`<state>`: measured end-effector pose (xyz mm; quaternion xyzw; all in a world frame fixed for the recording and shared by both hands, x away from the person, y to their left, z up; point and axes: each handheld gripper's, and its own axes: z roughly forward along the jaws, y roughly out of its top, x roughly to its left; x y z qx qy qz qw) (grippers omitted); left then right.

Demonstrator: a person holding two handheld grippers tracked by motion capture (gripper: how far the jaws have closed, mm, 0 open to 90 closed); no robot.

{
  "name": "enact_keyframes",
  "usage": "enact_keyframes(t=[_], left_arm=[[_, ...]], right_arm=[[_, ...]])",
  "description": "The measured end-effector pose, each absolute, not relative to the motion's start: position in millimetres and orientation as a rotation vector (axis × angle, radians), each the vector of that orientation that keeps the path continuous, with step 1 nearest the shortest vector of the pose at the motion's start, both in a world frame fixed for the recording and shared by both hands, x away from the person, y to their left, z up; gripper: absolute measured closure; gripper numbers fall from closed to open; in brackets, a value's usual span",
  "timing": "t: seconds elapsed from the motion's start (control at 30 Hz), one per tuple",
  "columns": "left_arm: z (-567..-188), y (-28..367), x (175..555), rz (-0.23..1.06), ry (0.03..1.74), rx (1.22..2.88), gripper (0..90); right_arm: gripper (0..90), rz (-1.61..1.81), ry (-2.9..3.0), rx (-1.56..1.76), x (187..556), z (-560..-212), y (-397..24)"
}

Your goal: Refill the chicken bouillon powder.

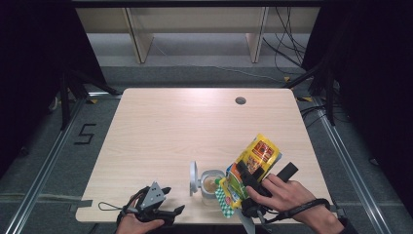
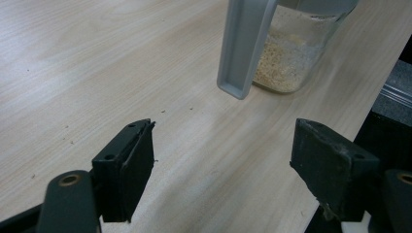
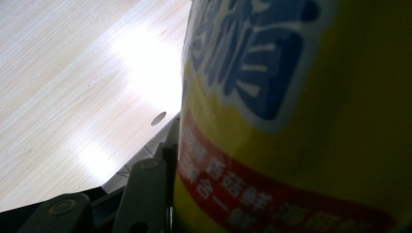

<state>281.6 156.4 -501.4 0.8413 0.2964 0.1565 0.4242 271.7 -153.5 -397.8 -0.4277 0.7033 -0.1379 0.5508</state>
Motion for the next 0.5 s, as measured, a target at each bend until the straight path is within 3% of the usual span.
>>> enact_keyframes(t=[0.5], left_arm=[[-501.2, 156.7, 281.6, 0.39, 0.736, 2.108, 23.1]], right_arm=[[60.3, -0.327, 1.663, -1.022, 272.5, -396.3, -151.6]])
